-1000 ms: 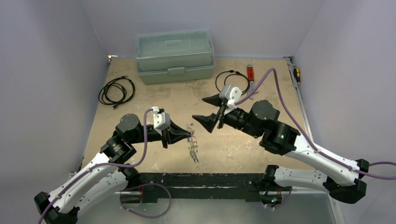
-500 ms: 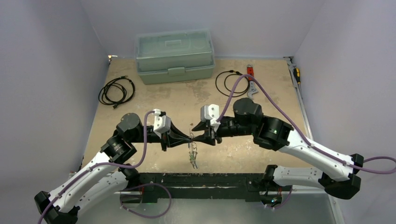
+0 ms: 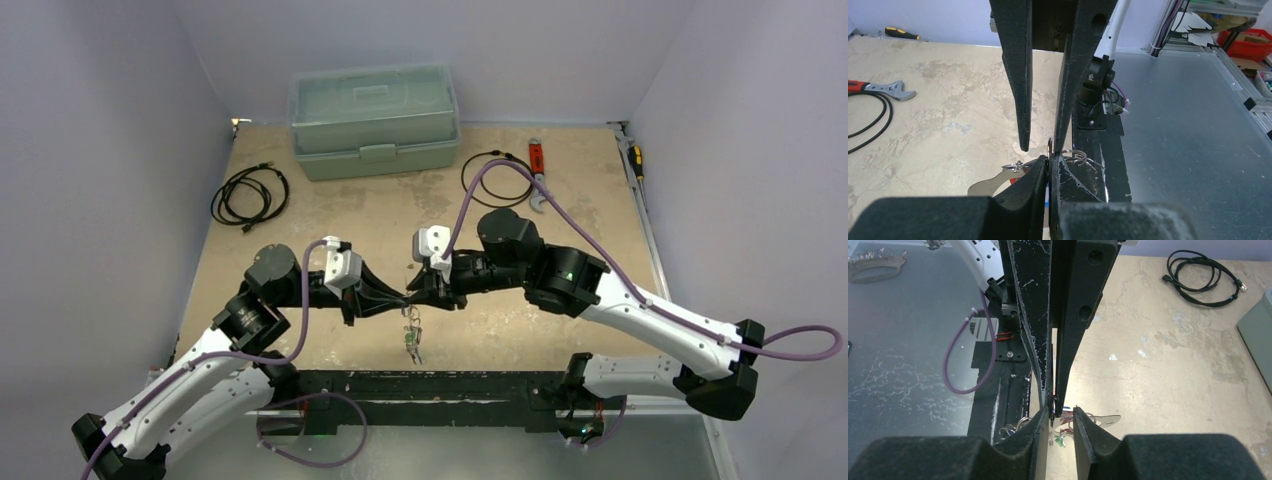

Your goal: Put the keys on the keyring

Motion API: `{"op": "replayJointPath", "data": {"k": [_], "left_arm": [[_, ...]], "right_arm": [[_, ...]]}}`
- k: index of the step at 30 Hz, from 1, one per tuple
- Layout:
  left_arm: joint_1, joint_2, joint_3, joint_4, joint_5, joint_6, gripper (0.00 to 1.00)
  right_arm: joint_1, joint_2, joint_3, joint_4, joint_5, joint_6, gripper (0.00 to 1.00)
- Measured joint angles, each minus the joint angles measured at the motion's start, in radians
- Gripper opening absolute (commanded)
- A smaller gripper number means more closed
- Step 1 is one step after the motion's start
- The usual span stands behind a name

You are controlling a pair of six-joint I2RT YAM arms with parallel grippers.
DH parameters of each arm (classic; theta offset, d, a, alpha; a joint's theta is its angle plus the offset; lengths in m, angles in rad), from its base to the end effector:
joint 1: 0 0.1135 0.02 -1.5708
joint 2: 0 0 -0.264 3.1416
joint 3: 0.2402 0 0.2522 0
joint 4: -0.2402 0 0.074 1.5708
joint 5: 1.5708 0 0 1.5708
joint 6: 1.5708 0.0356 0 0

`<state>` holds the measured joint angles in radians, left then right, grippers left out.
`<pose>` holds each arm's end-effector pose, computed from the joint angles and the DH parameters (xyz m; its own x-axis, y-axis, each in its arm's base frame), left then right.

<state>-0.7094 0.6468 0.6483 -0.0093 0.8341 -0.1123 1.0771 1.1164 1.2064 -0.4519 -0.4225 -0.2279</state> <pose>0.0982 -0.1191 0.3322 -0.1179 0.0020 -0.9930 0.9927 0.0277 -0.1178 0.1020 0.2203 0.3948 0.0591 -0.3251 -0.9438 -0.9973 0.0217 -0.0699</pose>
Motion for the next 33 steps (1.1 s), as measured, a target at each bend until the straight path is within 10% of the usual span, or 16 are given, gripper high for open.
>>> {"op": "replayJointPath", "data": {"k": [4,8,15,33], "left_arm": [[0.0,-0.004,0.0,-0.005,-0.003,0.0,0.0],[0.0,-0.005,0.0,-0.013,-0.008,0.001,0.0],[0.0,-0.014,0.0,-0.009,-0.021,0.002,0.4],[-0.001,-0.117,0.0,0.052,-0.085,0.019,0.26]], "right_arm": [[-0.004,0.012,0.006,-0.005,-0.01,0.004,0.0],[-0.004,0.018,0.007,-0.008,-0.02,0.011,0.0],[-0.005,0.014,-0.003,0.015,-0.019,0.026,0.0],[-0.005,-0.224,-0.341,0.487,-0.053,0.134,0.0]]}}
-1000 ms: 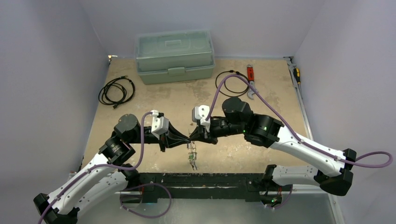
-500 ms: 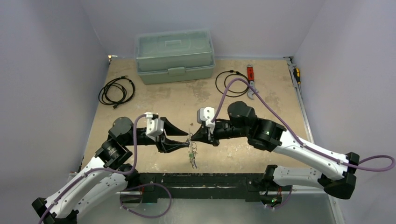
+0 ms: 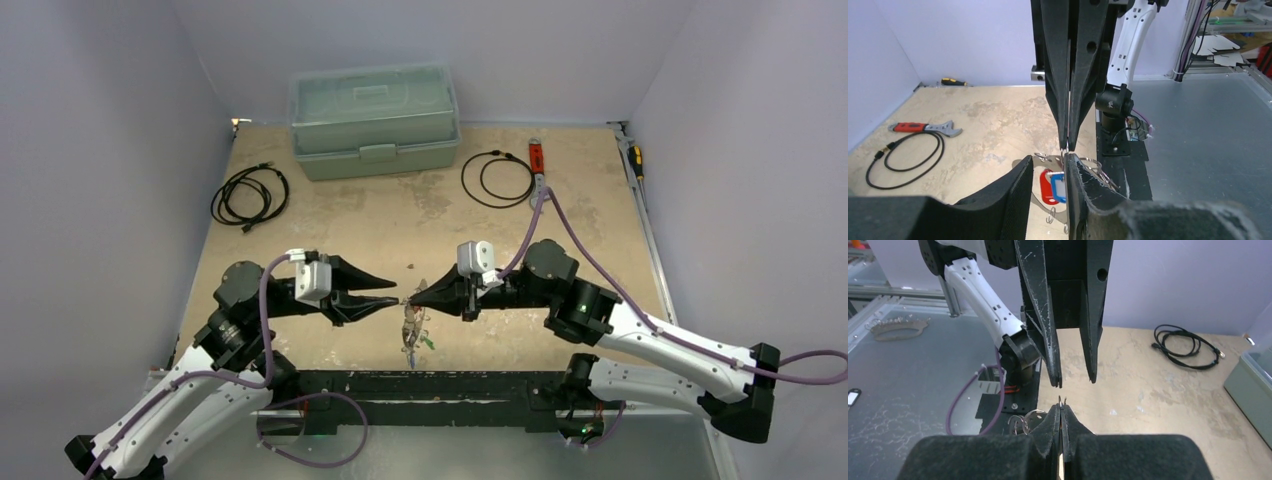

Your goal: Put the keys on the keyring

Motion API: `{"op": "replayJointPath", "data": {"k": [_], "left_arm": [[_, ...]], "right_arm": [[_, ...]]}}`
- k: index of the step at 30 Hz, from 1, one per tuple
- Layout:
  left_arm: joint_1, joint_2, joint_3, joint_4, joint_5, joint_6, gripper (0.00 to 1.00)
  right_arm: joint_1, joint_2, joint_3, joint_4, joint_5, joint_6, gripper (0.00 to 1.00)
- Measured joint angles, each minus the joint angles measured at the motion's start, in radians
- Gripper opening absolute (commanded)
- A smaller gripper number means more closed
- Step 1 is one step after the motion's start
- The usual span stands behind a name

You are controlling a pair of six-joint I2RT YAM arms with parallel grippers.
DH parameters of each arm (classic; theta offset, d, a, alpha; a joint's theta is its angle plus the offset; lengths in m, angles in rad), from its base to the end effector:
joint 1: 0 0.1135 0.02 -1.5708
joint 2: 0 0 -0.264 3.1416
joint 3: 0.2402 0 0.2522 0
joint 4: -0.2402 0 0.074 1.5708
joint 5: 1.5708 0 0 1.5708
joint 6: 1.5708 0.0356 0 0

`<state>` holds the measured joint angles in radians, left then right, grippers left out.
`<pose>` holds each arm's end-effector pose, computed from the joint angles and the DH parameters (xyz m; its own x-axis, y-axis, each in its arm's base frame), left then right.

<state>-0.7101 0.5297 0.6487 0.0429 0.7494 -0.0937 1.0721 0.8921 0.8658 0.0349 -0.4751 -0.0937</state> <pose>0.0805 -0.1012 0.3517 0.0294 -0.1156 -0.9929 0.9942 0.1065 0.0170 0.0844 0.1890 0.3734 0.0976 0.0053 -0.9952 -0.9949 0.0242 -0.0975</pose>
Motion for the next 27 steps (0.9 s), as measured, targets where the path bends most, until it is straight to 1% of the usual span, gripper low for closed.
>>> {"op": "replayJointPath", "data": {"k": [2,5,7,9,15,22,24,27], "left_arm": [[0.0,-0.006,0.0,0.01,-0.002,0.0,0.22],[0.0,-0.006,0.0,0.023,0.004,0.0,0.22],[0.0,-0.005,0.0,0.023,0.007,0.0,0.26],[0.0,-0.006,0.0,0.025,0.009,0.0,0.28],[0.0,-0.008,0.0,0.032,0.009,0.0,0.3],[0.0,-0.01,0.0,0.032,0.009,-0.001,0.44],[0.0,-0.017,0.0,0.033,0.01,-0.002,0.44],[0.0,-0.027,0.0,0.044,0.014,-0.01,0.4]], "right_arm": [[0.0,0.003,-0.026,0.055,-0.014,0.017,0.0],[0.0,0.011,-0.053,0.128,-0.023,0.04,0.0],[0.0,0.02,-0.059,0.17,-0.034,0.053,0.0],[0.0,0.024,-0.062,0.194,-0.041,0.062,0.0],[-0.001,0.024,-0.07,0.254,-0.047,0.077,0.0],[-0.001,0.024,-0.07,0.293,-0.048,0.08,0.0],[-0.001,0.023,-0.07,0.298,-0.046,0.08,0.0],[-0.001,0.023,-0.07,0.304,-0.042,0.08,0.0]]}}
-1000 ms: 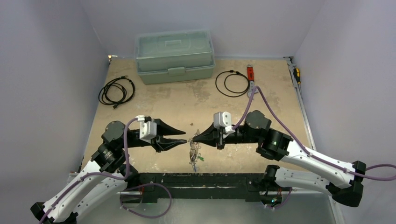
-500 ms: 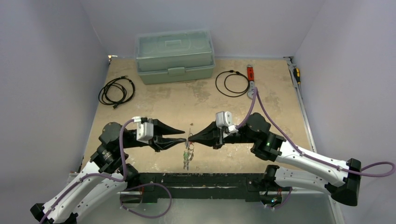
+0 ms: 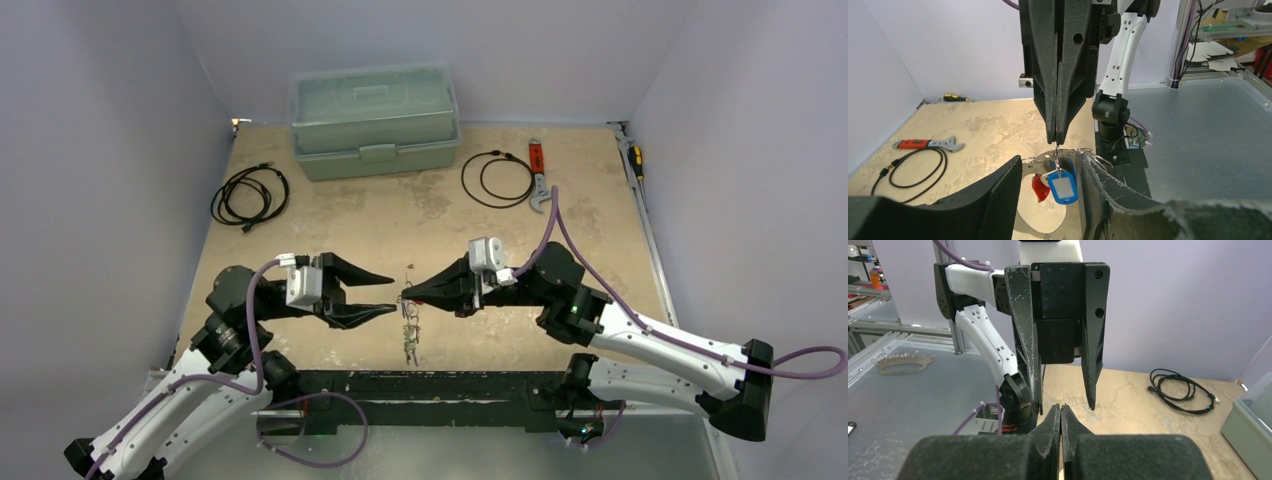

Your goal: Put the keys on the keyring

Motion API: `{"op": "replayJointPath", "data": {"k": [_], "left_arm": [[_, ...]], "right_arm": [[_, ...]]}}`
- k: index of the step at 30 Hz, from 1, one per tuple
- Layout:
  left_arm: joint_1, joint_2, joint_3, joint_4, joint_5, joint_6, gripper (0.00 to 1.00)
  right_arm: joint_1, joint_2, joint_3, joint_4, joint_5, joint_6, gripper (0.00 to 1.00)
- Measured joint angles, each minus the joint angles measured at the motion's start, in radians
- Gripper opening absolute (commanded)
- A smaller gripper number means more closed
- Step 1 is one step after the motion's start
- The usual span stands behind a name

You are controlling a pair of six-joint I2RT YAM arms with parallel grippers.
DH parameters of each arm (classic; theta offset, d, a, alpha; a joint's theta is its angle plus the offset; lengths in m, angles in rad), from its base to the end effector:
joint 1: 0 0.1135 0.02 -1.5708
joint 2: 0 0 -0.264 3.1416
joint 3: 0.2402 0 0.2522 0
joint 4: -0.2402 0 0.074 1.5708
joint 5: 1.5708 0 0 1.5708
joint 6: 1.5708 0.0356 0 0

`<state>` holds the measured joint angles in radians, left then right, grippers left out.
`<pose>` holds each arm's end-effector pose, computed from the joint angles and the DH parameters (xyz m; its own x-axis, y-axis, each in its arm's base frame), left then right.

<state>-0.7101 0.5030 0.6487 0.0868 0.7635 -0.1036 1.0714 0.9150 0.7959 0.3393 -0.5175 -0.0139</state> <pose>0.0745 -0.0965 0.3587 0.0723 -0.1607 -0.9844 0.9940 0.0930 0.0578 0.0860 0.1943 0.3761 0.1184 0.1918 -0.9743 -0.9926 -0.0049 -0.1216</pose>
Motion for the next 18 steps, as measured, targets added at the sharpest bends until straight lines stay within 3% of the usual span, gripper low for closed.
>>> {"op": "replayJointPath", "data": {"k": [18], "left_arm": [[0.0,0.048,0.0,0.034,0.024,-0.044,0.11]], "right_arm": [[0.0,0.04,0.001,0.064,-0.006,0.014,0.0]]}}
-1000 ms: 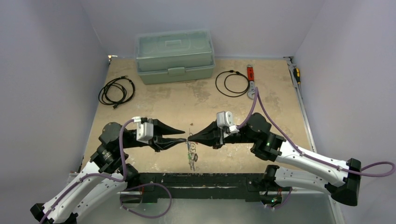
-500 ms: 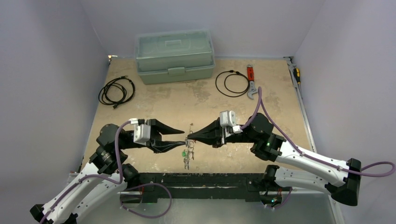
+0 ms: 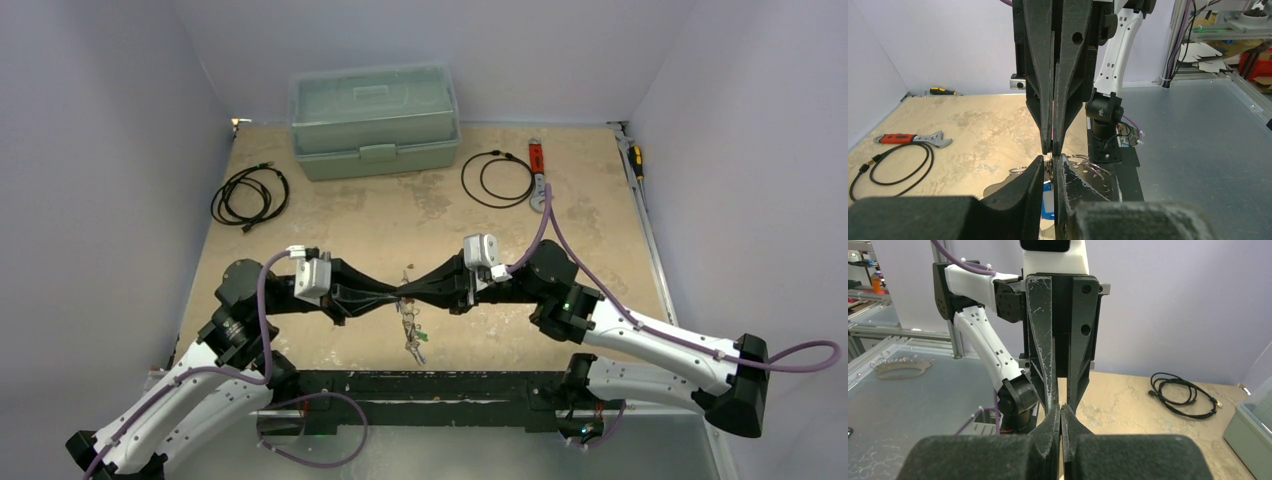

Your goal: Put the keys on the keyring

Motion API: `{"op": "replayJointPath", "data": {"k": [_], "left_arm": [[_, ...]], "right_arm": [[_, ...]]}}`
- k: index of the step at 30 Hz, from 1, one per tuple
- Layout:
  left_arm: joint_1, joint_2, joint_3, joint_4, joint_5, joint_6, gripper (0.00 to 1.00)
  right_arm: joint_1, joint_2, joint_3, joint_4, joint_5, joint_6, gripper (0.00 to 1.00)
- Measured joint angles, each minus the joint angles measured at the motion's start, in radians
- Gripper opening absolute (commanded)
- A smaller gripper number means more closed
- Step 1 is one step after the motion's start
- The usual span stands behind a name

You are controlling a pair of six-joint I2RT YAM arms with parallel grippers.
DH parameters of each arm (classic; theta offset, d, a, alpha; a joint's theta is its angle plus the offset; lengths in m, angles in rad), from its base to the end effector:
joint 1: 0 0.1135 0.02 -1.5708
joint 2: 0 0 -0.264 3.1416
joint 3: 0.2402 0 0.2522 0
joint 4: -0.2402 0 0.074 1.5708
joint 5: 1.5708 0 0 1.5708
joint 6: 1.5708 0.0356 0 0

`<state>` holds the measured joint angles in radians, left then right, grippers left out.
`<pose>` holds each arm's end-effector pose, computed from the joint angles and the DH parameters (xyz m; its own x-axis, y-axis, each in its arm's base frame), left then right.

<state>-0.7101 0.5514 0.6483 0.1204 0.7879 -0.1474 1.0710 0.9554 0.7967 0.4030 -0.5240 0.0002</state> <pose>0.0821 -0.1038 0.3566 0.0171 -0.1513 -0.9883 0.9980 0.0620 0.0078 0.0901 0.2022 0.3750 0.1157 0.2123 -0.9703 -0.9926 -0.0112 -0.1208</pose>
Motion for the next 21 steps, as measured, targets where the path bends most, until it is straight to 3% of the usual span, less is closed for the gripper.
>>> {"op": "replayJointPath", "data": {"k": [3,6,10,16,17,20,21], "left_arm": [[0.0,0.003,0.0,0.004,0.002,0.0,0.21],[0.0,0.004,0.0,0.005,0.002,0.001,0.23],[0.0,0.005,0.0,0.005,0.005,0.0,0.0],[0.0,0.007,0.0,0.005,0.012,0.002,0.0],[0.0,0.007,0.0,0.005,0.011,0.002,0.0],[0.0,0.007,0.0,-0.007,-0.003,0.01,0.0],[0.0,0.007,0.001,-0.019,-0.012,0.016,0.0]], "right_arm": [[0.0,0.002,0.0,0.009,0.0,0.006,0.0],[0.0,0.002,0.001,0.018,-0.001,0.009,0.0],[0.0,0.005,0.005,0.022,-0.003,0.008,0.0],[-0.001,0.009,0.007,0.024,-0.003,0.009,0.0],[-0.001,0.009,0.007,0.024,-0.003,0.011,0.04],[-0.001,0.016,0.014,0.015,0.006,0.017,0.45],[-0.001,0.021,0.027,-0.004,0.012,0.016,0.52]]}}
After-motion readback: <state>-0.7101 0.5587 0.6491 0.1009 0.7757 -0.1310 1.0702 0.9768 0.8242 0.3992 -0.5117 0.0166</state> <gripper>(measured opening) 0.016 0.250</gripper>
